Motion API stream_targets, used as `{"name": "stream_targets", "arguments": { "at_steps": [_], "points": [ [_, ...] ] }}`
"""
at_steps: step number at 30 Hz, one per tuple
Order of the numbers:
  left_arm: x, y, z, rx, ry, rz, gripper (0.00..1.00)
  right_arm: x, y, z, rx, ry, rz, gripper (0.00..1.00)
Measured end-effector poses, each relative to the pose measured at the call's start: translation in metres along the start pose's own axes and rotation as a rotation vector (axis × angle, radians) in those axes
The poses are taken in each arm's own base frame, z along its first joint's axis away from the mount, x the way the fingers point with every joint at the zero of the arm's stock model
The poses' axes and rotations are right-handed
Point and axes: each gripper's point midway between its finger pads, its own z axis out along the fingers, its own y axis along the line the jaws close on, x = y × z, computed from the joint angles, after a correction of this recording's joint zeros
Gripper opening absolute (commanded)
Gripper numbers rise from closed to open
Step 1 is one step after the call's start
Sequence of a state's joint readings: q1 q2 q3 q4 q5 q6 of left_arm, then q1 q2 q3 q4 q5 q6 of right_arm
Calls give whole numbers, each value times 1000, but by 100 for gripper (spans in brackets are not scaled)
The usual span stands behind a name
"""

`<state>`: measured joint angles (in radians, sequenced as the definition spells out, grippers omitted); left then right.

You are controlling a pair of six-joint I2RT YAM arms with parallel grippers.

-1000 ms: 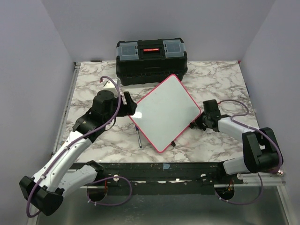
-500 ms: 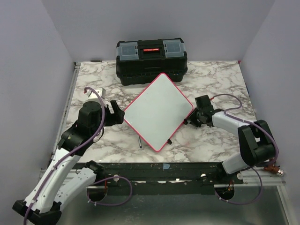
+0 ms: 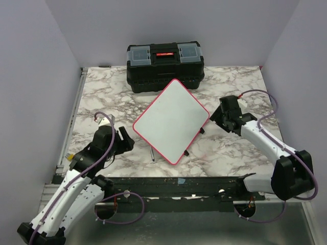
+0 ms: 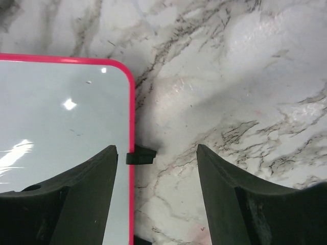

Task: Write a sentence on the whiteboard
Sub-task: Pick up the whiteboard marker from the center of the board.

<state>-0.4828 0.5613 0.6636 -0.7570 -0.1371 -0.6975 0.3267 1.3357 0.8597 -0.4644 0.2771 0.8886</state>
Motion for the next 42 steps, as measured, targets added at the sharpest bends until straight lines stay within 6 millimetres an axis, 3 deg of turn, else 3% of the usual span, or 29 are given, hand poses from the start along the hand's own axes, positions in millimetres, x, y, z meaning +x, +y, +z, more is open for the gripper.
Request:
{"name": "stream_targets", "arguments": {
  "at_steps": [5,9,15,21,27,42],
  "points": [
    [23,6,19,-44,78,-39,59,-25,7,-26,-40,-80,-7,67],
    [48,11,37,-64,141,-54,55,-30,5,-38,-54,-103,-16,67],
    [72,4,56,-26,176,-61,55,-38,6,-51,-82,-136,-15,67],
    [94,-10,72,5,227,-42,55,-39,6,-54,-87,-141,-24,66],
    [97,-23,86,19,219,-40,55,-39,6,-55,-89,-143,-28,66],
    [127,-32,97,-7,293,22,47,-37,2,-57,-92,-145,-27,66]
  ]
}}
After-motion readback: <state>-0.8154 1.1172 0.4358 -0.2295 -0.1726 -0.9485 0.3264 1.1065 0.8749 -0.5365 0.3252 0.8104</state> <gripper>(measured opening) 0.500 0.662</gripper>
